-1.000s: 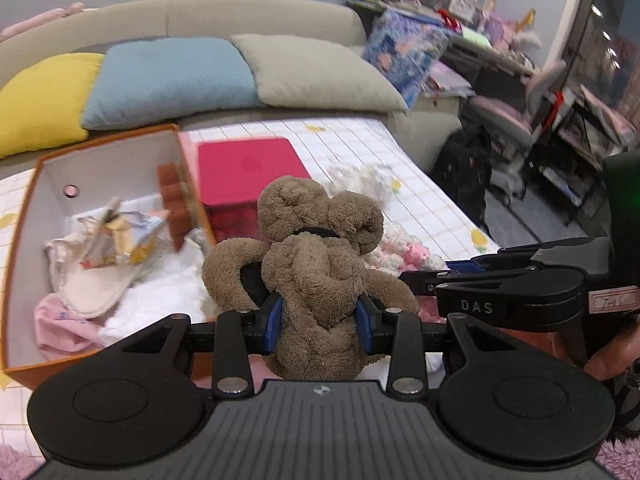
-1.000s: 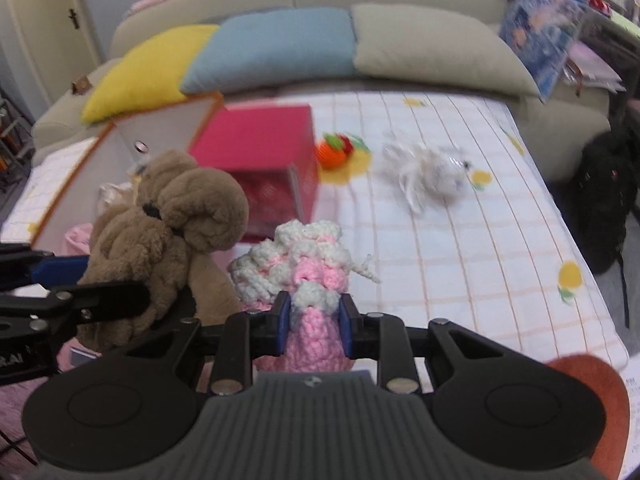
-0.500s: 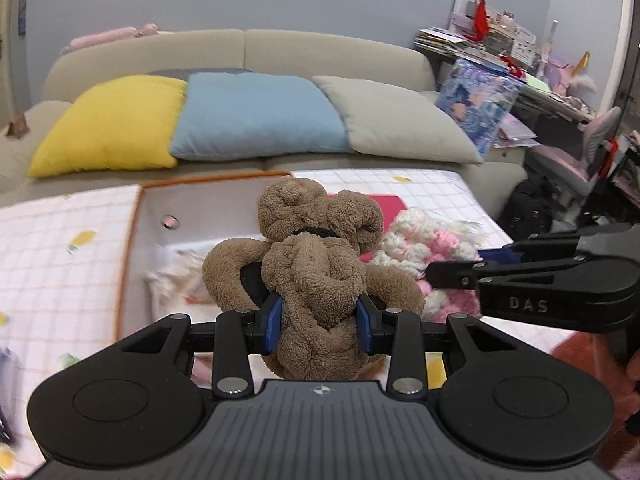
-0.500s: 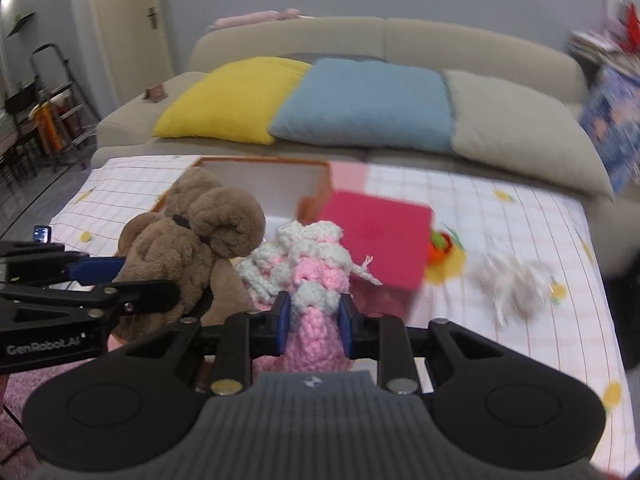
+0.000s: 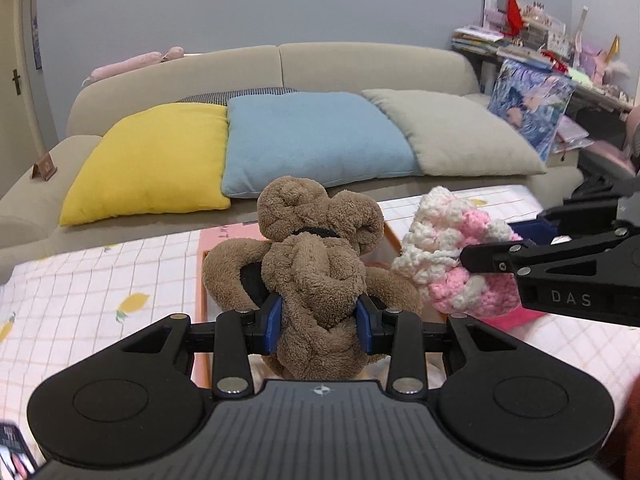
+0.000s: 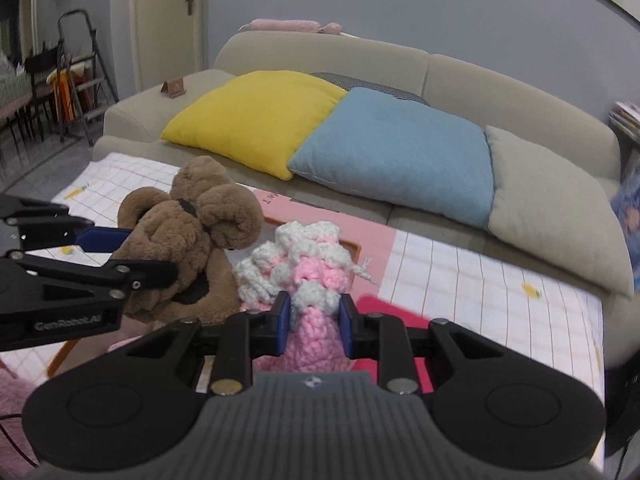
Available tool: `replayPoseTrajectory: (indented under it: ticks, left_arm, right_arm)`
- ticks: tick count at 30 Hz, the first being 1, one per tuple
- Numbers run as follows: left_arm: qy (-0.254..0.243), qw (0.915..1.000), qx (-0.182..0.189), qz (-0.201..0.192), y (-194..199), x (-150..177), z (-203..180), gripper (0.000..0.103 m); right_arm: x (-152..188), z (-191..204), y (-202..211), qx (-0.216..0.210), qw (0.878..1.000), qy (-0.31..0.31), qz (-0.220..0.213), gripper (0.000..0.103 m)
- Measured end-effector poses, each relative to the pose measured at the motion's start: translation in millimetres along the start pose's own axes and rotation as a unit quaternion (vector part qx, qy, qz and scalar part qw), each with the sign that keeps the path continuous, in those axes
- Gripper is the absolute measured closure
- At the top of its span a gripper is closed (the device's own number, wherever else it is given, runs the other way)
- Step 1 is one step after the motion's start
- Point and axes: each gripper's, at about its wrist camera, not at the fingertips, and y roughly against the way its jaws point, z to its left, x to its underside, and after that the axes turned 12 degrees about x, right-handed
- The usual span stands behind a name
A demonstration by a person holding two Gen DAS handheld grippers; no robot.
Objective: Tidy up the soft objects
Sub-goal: 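Carry the teddy bear in the left tool while the right tool carries the knitted item to the box, then open the left tool over the box while the right tool releases the knitted item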
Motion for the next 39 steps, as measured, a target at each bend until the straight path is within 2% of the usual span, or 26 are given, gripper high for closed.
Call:
replayPoseTrajectory:
  ticks: [8,16,22,30,36,39]
  left_arm:
    - [0.014,0.9987,-0.001,0.048,-47.7,-8.3,29.2,0.061]
    - [0.005,0.9945,0.009,0.104,-87.4,0.1,40.9,0.061]
    - [0.004,0.9913,0.012,0.131,-106.6,4.5,48.3,0.060]
    - [0.008,0.9872,0.003,0.160,-116.4,15.9,51.8,0.058]
    - [0.016,0.9847,-0.006,0.174,-120.1,16.1,51.1,0.054]
    - [0.005,0.9852,-0.016,0.171,-118.4,17.3,47.2,0.046]
  right_arm:
    - [-20.0,25.3,-69.4,0.030,0.996,0.083,0.013,0.079]
    - [-20.3,43.4,-121.8,0.030,0.988,0.142,0.042,0.078]
    - [-15.8,51.2,-140.3,0.026,0.981,0.186,0.043,0.075]
    - [-13.7,68.0,-143.6,0.008,0.972,0.233,0.032,0.072]
    - [-16.1,67.6,-154.1,0.001,0.975,0.217,0.048,0.068]
    - [-19.2,64.3,-154.5,-0.003,0.977,0.206,0.054,0.062]
